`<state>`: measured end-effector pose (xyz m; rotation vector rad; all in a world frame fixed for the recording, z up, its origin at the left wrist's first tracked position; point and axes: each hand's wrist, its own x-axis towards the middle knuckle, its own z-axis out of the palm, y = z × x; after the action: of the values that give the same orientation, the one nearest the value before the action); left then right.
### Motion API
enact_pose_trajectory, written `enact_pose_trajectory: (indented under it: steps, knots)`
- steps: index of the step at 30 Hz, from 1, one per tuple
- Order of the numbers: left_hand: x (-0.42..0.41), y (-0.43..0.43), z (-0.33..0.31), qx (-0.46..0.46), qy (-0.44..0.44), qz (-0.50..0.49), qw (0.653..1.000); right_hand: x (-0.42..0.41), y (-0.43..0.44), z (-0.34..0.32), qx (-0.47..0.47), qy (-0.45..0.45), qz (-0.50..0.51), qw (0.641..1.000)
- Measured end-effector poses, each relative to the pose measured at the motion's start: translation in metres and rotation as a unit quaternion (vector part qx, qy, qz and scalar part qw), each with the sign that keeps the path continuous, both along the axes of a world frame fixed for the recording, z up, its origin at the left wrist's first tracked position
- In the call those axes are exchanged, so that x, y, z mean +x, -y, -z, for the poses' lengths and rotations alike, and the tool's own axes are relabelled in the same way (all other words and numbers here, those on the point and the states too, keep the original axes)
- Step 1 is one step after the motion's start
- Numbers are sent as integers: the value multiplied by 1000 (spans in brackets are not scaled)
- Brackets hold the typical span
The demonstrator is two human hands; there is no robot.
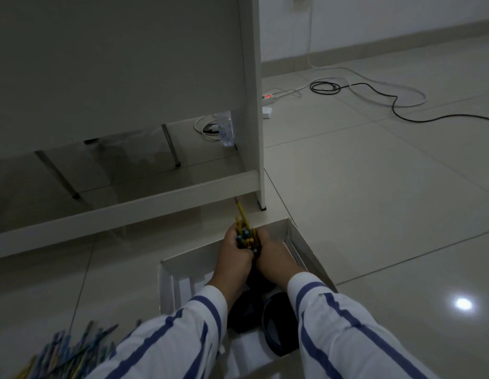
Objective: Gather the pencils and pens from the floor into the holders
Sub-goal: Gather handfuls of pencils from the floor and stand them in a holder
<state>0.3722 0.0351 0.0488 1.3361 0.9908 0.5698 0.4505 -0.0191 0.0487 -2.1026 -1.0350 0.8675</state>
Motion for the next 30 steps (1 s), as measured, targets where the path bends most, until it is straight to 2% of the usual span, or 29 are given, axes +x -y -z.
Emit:
enact_pose_trajectory:
  steps: [5, 9, 13, 16, 21, 24, 30]
  knots:
    - [-7, -2, -5, -5, 24, -13, 1000, -2, -1, 0, 5, 48, -43, 998]
    - [-10, -3, -7, -7, 24, -26, 999, 0, -5, 1, -34, 96, -50, 994]
    - [-9, -1, -10, -13, 40, -28, 999, 2, -11, 3, -41, 78, -16, 996]
    - [-10, 1, -7, 30, 16, -13, 999, 1, -12, 7, -14, 47, 5, 999]
    - [-7, -2, -7, 175, -95, -12, 980, 3, -13, 11, 15, -17, 52, 998]
    - [-7, -6, -8, 182, -119, -16, 976, 2, -14, 13, 9, -18, 72, 997]
    - [-13, -11, -7, 137, -114, -14, 984, -3, -19, 17, -7, 22, 77, 997]
